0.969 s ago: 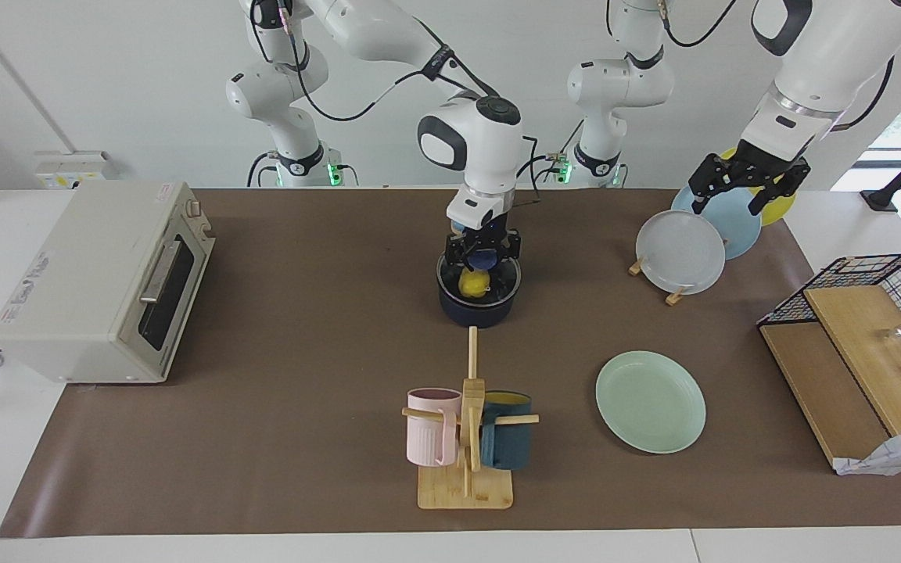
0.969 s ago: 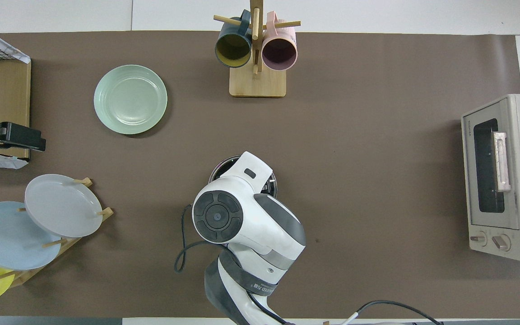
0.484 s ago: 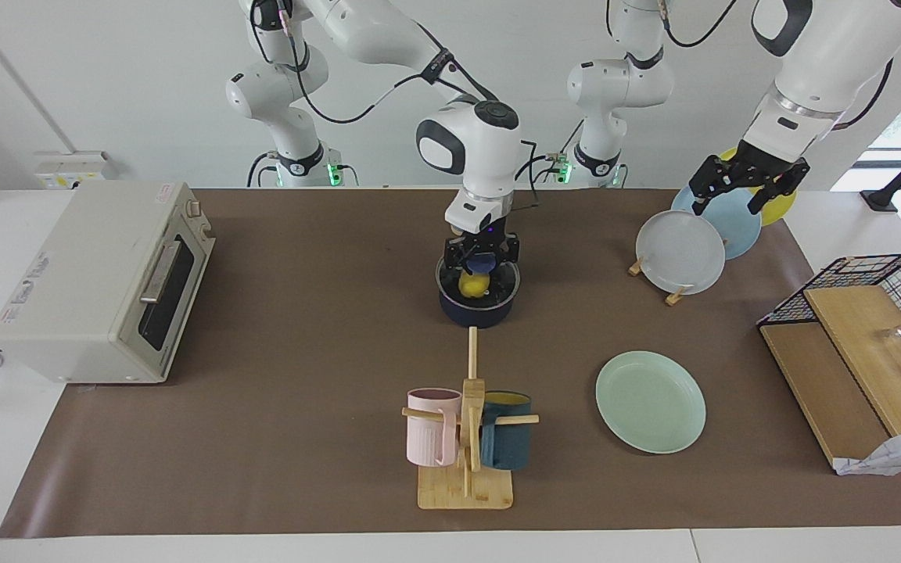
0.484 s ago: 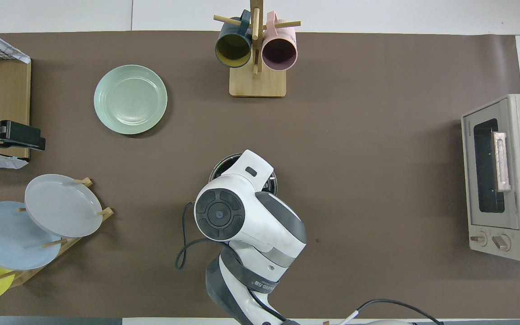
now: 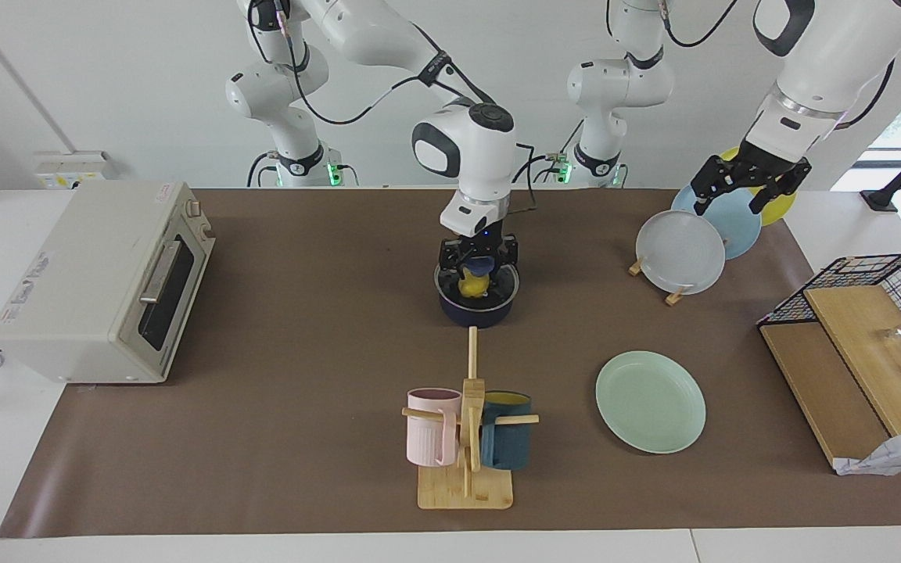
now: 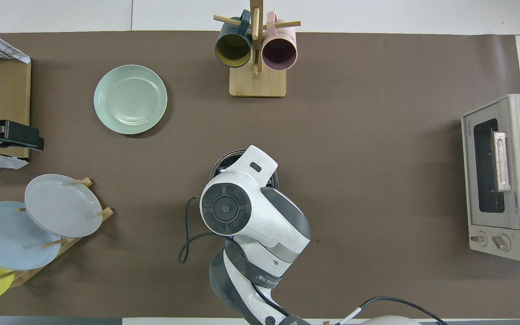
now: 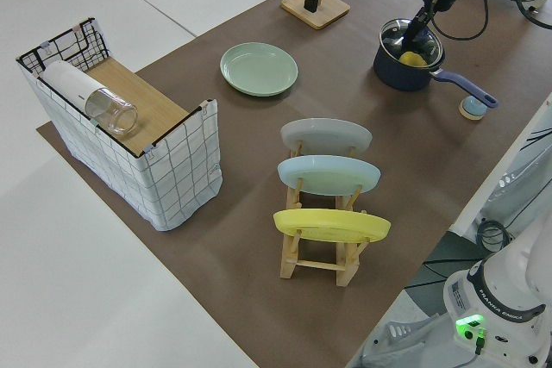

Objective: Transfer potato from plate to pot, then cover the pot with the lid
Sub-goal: 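Lower the glass lid onto the pot with the right gripper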

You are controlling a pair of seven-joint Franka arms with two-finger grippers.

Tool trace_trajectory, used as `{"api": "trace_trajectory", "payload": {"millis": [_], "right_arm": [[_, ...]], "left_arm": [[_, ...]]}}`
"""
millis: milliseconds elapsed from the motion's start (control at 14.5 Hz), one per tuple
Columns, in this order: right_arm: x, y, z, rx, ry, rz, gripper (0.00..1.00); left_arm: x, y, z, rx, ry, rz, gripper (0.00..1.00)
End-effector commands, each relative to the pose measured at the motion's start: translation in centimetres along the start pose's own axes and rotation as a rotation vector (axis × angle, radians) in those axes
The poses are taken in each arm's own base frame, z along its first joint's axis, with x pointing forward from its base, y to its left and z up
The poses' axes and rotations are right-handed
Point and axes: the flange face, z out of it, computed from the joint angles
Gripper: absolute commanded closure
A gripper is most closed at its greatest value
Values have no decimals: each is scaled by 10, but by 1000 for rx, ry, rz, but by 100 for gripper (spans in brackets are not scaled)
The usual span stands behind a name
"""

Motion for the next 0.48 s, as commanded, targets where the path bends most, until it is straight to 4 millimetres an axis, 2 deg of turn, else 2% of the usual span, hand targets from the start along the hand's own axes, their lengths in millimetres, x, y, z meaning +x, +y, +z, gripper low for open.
{"api": "trace_trajectory", "payload": {"millis": [0,69,138,346,415], "right_arm": [[5,6,7,8,8,3,31],[9,13,9,8,3,17,35],[12,16,11,19,-10,36,44],[15,20,12,66,-52,68,84],[17,23,12,70,-57,80,94]], "left_arm": [[-1,-5,-1,19,1,-8,0],[-2,-6,-1,19,1,-5,0],[-1,-11,-1,21,2,-8,0],[-2,-13,2,23,-5,-11,0],[-2,-14,2,23,-4,-12,0]]}}
